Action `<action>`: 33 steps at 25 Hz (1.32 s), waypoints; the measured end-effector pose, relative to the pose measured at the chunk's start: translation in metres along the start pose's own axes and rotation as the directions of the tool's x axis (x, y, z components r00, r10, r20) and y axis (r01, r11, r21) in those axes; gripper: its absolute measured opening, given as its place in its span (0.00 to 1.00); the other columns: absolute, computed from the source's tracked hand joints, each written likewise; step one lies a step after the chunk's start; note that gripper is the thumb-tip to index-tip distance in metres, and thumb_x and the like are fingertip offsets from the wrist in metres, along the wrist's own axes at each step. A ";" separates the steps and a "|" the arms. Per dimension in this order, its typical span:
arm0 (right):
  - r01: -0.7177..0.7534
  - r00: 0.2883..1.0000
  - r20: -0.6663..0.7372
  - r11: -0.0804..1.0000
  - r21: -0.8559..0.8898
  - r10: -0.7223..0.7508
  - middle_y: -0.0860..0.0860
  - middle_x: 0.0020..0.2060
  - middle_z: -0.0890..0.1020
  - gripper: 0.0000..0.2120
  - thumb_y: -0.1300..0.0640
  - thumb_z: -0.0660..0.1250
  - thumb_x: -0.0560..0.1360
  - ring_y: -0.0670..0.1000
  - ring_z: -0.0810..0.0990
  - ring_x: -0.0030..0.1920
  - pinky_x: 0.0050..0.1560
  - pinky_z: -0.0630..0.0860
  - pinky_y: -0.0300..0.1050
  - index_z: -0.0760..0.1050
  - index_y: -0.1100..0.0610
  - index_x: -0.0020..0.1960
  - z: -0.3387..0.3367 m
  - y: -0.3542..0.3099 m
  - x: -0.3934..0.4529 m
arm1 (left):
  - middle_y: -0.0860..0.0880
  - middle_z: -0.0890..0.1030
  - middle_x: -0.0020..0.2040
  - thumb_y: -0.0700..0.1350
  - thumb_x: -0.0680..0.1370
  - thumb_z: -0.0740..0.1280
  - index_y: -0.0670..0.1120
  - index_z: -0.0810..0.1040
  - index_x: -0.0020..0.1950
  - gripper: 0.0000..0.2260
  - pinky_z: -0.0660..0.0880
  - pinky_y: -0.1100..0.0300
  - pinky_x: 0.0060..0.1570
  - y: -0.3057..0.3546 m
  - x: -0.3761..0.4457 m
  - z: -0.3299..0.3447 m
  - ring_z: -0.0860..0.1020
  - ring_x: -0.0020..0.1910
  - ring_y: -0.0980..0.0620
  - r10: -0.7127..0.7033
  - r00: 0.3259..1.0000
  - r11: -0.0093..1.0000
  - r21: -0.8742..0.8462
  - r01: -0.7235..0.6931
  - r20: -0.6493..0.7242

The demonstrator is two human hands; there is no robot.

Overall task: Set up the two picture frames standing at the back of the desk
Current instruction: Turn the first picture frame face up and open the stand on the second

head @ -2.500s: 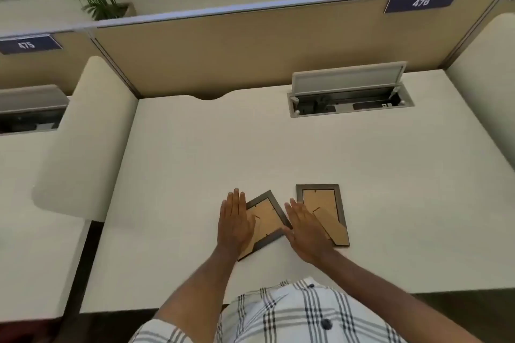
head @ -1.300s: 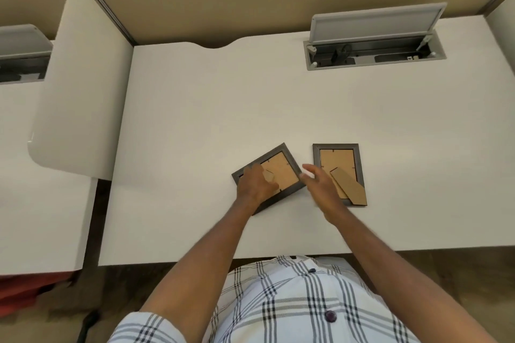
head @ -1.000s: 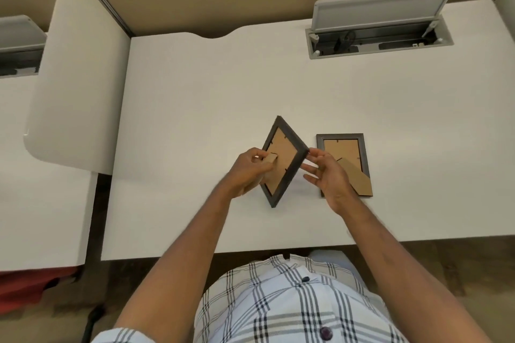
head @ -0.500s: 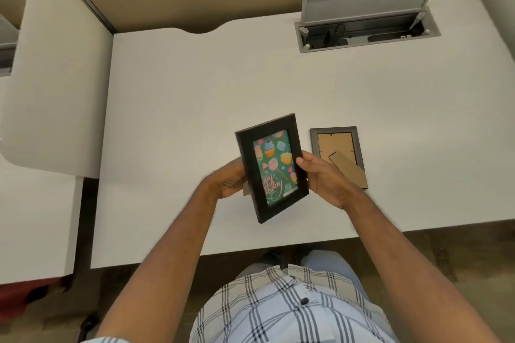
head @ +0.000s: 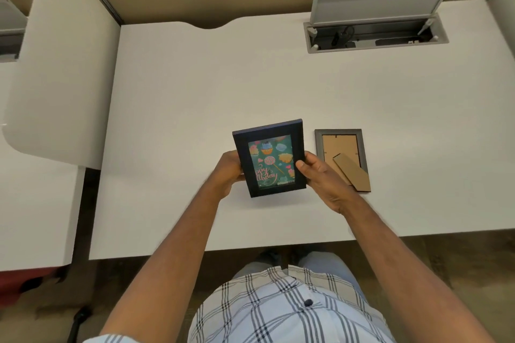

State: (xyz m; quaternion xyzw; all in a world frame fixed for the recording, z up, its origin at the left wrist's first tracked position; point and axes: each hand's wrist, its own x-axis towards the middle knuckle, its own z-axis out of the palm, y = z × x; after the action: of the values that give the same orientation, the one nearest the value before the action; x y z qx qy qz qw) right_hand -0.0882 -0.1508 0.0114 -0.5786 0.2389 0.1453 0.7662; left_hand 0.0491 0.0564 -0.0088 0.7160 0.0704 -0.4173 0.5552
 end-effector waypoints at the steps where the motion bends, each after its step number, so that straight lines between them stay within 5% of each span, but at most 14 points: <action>1: 0.010 1.000 -0.001 1.000 -0.026 -0.010 0.51 0.65 0.80 0.19 0.53 0.61 0.82 0.50 0.77 0.66 0.65 0.72 0.46 0.69 0.50 0.73 0.002 0.001 0.003 | 0.49 0.89 0.48 0.44 0.82 0.60 0.49 0.85 0.53 0.13 0.84 0.54 0.44 -0.001 0.001 -0.001 0.87 0.47 0.49 -0.017 1.000 0.996 -0.091 0.017 0.005; 4: 0.005 0.999 -0.047 0.996 -0.090 -0.009 0.48 0.64 0.80 0.17 0.52 0.61 0.83 0.46 0.76 0.66 0.61 0.70 0.40 0.70 0.45 0.70 0.010 0.004 0.012 | 0.48 0.88 0.54 0.48 0.83 0.58 0.49 0.84 0.56 0.15 0.82 0.53 0.50 -0.007 0.006 -0.002 0.86 0.54 0.49 -0.026 1.000 0.961 -0.276 0.028 0.012; 8: -0.025 0.991 -0.130 0.988 -0.150 0.005 0.42 0.61 0.79 0.17 0.54 0.59 0.84 0.41 0.74 0.63 0.54 0.69 0.36 0.68 0.45 0.71 0.018 0.013 0.026 | 0.51 0.88 0.50 0.48 0.84 0.58 0.50 0.83 0.56 0.14 0.80 0.60 0.45 -0.014 0.011 0.000 0.85 0.52 0.52 -0.055 0.998 0.926 -0.374 0.042 -0.026; 20: -0.056 0.982 -0.191 0.974 -0.220 0.013 0.49 0.65 0.77 0.18 0.57 0.58 0.84 0.48 0.73 0.65 0.57 0.69 0.41 0.67 0.51 0.74 0.017 0.028 0.040 | 0.49 0.87 0.47 0.46 0.80 0.61 0.47 0.83 0.50 0.11 0.78 0.57 0.50 -0.018 0.023 0.002 0.83 0.47 0.49 -0.078 0.994 0.947 -0.318 0.049 -0.079; 23: -0.053 0.970 -0.244 0.971 -0.235 -0.006 0.46 0.64 0.76 0.17 0.58 0.59 0.83 0.47 0.74 0.64 0.54 0.71 0.39 0.70 0.48 0.71 0.010 0.031 0.035 | 0.51 0.83 0.42 0.42 0.76 0.63 0.46 0.80 0.45 0.06 0.74 0.59 0.47 -0.020 0.018 0.005 0.78 0.42 0.50 -0.112 0.957 0.936 -0.351 0.012 -0.268; 26: 0.013 0.893 -0.435 0.973 -0.232 -0.116 0.43 0.61 0.78 0.16 0.61 0.61 0.81 0.44 0.76 0.60 0.55 0.75 0.41 0.74 0.47 0.65 -0.006 0.034 0.023 | 0.48 0.82 0.44 0.40 0.78 0.61 0.44 0.79 0.50 0.07 0.76 0.58 0.45 -0.038 0.006 0.009 0.79 0.43 0.49 -0.157 0.850 0.913 -0.402 -0.069 -0.502; 28: 0.040 0.791 -0.590 0.977 -0.208 -0.158 0.42 0.57 0.79 0.14 0.62 0.62 0.80 0.46 0.78 0.58 0.55 0.78 0.45 0.76 0.47 0.61 -0.022 0.034 0.014 | 0.46 0.81 0.43 0.40 0.79 0.58 0.45 0.78 0.47 0.08 0.76 0.57 0.41 -0.055 -0.007 0.020 0.78 0.40 0.48 -0.195 0.821 0.922 -0.386 -0.034 -0.537; 33: 0.027 0.575 -0.806 0.988 -0.149 -0.138 0.48 0.57 0.78 0.13 0.62 0.64 0.77 0.51 0.78 0.58 0.47 0.79 0.42 0.76 0.49 0.58 -0.071 0.038 -0.004 | 0.43 0.84 0.44 0.41 0.80 0.58 0.45 0.81 0.47 0.11 0.79 0.55 0.41 -0.079 -0.031 0.081 0.81 0.38 0.47 -0.194 0.940 0.971 -0.192 0.143 -0.279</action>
State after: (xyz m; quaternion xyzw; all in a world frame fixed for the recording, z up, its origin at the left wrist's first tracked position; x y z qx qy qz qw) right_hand -0.1247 -0.2079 -0.0335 -0.6361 0.5271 -0.1578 0.5409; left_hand -0.0579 0.0281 -0.0488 0.7121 0.2491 -0.3441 0.5590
